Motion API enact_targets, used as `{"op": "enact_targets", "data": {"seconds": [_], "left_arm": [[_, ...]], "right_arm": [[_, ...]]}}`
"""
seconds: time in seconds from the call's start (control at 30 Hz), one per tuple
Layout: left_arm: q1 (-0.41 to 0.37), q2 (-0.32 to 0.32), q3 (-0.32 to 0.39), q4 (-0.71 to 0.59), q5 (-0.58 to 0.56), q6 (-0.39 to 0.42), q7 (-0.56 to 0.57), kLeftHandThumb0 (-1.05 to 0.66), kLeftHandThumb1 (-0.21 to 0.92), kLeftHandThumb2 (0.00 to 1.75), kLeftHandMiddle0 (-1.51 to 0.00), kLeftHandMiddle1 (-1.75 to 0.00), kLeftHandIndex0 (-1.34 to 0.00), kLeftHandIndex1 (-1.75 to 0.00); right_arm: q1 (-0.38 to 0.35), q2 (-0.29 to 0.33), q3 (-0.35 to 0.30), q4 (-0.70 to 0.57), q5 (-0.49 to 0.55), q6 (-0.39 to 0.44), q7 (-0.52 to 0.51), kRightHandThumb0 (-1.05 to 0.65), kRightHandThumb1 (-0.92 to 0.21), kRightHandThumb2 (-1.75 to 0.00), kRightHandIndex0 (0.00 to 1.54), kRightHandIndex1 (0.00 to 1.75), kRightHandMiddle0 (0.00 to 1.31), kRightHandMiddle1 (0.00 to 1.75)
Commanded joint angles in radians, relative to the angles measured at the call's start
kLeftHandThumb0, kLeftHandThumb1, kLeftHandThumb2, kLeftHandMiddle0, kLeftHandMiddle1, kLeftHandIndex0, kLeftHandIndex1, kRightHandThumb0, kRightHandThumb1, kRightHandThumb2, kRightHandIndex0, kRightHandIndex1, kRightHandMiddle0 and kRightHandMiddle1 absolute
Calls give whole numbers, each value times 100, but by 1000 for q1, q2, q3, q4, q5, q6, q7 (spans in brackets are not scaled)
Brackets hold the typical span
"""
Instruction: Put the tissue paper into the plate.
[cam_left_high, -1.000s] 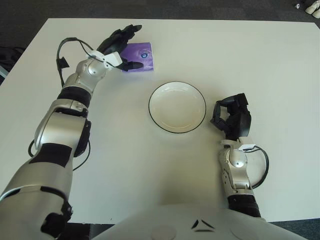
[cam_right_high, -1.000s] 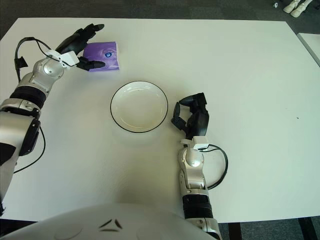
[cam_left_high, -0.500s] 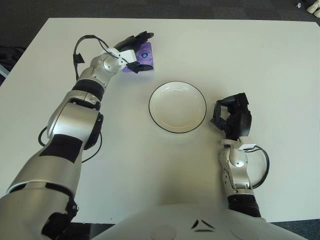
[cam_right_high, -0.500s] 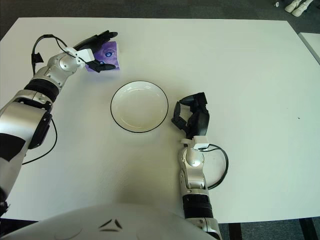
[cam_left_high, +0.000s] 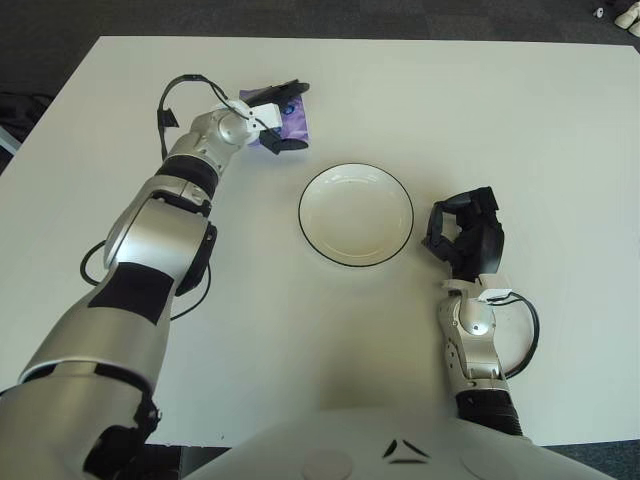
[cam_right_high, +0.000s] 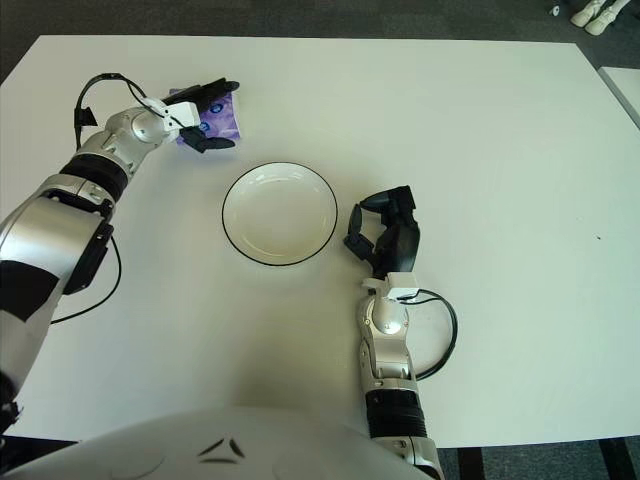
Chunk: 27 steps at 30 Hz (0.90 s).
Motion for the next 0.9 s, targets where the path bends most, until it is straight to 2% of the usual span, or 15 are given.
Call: {"op": "enact_targets", "data": {"seconds": [0.0, 0.2, 0.5, 0.87], "left_arm": [[31, -18, -19, 27, 16, 39, -44, -88, 54, 71, 0, -10, 0, -18], [41, -34, -42, 29, 26, 53, -60, -91, 59, 68, 0, -7, 0, -13], [82, -56, -86, 41, 58, 52, -50, -92, 63, 64, 0, -8, 0, -19], [108, -47, -102, 38, 60, 27, -77, -92, 65, 63, 0, -9, 0, -18]], "right_arm": [[76, 33, -3, 45, 0, 46, -6, -41, -56, -102, 68, 154, 43, 175], [84, 33, -2, 29, 1, 65, -7, -40, -58, -99, 67, 152, 41, 175], [88, 32, -5, 22, 2, 71, -13, -41, -57, -100, 69, 152, 41, 175], [94, 20, -6, 20, 10, 64, 1, -41, -56, -101, 69, 153, 42, 175]]}}
